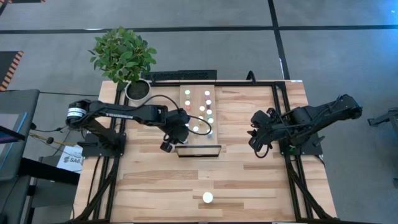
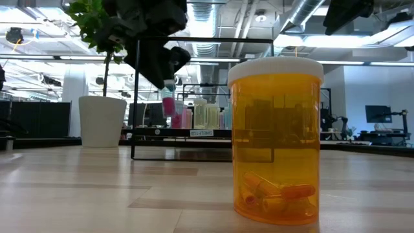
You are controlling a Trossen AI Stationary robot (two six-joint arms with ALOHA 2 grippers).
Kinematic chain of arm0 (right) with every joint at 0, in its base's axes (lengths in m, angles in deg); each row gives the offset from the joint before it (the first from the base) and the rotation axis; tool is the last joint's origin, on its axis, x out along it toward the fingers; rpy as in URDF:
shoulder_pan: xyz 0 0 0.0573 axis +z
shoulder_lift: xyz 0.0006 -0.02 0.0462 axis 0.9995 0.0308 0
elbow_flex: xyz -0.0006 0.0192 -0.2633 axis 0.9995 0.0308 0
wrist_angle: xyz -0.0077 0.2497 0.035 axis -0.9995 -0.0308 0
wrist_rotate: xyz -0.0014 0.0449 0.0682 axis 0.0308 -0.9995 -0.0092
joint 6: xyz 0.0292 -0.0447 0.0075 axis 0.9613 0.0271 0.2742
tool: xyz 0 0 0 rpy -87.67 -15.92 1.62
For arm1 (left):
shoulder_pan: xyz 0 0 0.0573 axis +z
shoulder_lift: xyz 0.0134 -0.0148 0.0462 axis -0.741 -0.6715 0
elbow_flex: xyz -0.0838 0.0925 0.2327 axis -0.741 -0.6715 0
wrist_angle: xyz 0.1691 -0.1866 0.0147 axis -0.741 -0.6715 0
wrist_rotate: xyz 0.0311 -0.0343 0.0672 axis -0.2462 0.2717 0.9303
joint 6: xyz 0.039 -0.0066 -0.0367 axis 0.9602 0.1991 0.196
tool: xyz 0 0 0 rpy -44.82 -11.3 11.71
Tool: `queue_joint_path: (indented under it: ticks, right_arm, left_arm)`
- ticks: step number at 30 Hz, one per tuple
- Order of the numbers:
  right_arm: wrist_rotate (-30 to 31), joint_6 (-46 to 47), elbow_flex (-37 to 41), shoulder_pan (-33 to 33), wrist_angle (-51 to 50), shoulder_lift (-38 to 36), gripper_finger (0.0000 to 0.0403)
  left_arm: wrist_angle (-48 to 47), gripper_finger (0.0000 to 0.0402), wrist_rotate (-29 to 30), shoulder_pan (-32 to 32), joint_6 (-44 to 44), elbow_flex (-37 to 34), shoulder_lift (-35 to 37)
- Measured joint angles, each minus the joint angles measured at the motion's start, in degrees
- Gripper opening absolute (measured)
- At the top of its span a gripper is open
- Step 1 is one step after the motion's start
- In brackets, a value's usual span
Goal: Pick and place medicine bottles onto shelf by color
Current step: Put the blue pill bottle on the shelf
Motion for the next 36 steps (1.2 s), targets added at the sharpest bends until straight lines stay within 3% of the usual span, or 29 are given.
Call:
queue_joint_path:
  ticks: [29, 36]
  right_arm:
    - [-0.07, 0.15, 0.0, 0.0, 4.72, 0.05, 0.0179]
    - [-0.07, 0.13, 0.0, 0.0, 4.69, 0.05, 0.0179]
  left_arm:
    - [-0.73, 0.0106, -1.31, 2.0, -6.4, 0.22, -4.49]
    - [-0.24, 0.0144, -0.07, 2.06, -9.09, -0.09, -4.93]
